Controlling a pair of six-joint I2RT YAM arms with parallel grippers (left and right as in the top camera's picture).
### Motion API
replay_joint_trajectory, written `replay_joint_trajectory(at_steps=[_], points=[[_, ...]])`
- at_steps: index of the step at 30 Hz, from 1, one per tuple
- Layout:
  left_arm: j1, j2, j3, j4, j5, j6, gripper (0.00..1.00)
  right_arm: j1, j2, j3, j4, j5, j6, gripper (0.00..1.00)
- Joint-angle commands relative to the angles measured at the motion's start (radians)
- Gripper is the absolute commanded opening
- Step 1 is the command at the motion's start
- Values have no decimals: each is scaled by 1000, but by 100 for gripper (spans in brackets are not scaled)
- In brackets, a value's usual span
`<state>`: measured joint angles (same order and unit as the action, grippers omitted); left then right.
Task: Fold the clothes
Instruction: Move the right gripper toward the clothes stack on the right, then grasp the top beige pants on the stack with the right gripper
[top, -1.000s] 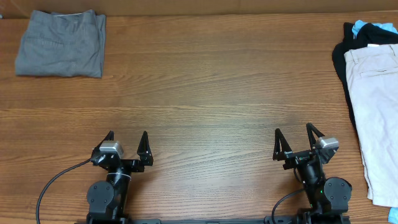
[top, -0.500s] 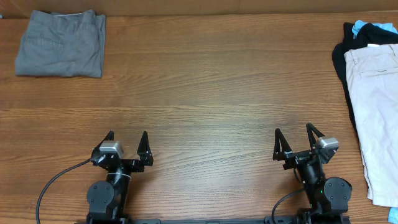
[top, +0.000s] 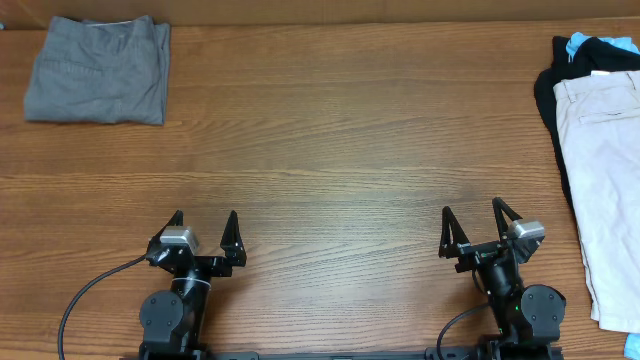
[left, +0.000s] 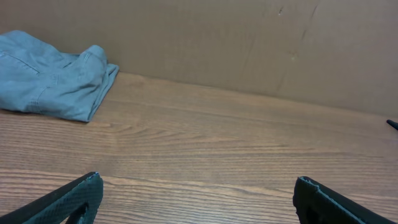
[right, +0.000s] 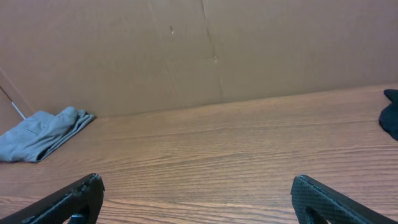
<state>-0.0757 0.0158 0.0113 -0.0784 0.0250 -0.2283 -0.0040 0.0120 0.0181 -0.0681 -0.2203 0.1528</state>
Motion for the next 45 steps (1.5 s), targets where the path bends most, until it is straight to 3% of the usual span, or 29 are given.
replay_joint_trajectory(at_steps=[1, 9, 15, 20, 25, 31, 38, 42, 45], points=[[-2, -11, -6, 2, -7, 23, 100, 7, -9, -10, 39, 7, 9, 100], [-2, -11, -6, 2, -7, 23, 100, 7, -9, -10, 36, -460, 497, 100], [-2, -11, -6, 2, -7, 23, 100, 7, -9, -10, 66, -416, 632, 100], [-2, -11, -6, 2, -7, 23, 100, 7, -9, 1, 322, -363, 652, 100], [-2, -11, -6, 2, -7, 23, 100, 6, 28, 104, 296, -118, 546, 100], [-2, -11, -6, 2, -7, 23, 100, 6, 274, 300, 277, 93, 340, 100], [-2, -11, -6, 2, -7, 23, 100, -15, 792, 645, 174, 343, 136, 100], [-2, -11, -6, 2, -7, 23, 100, -89, 1122, 914, 20, 349, 118, 100], [-2, -11, -6, 2, -7, 23, 100, -138, 1380, 1158, -158, 348, 3, 100]])
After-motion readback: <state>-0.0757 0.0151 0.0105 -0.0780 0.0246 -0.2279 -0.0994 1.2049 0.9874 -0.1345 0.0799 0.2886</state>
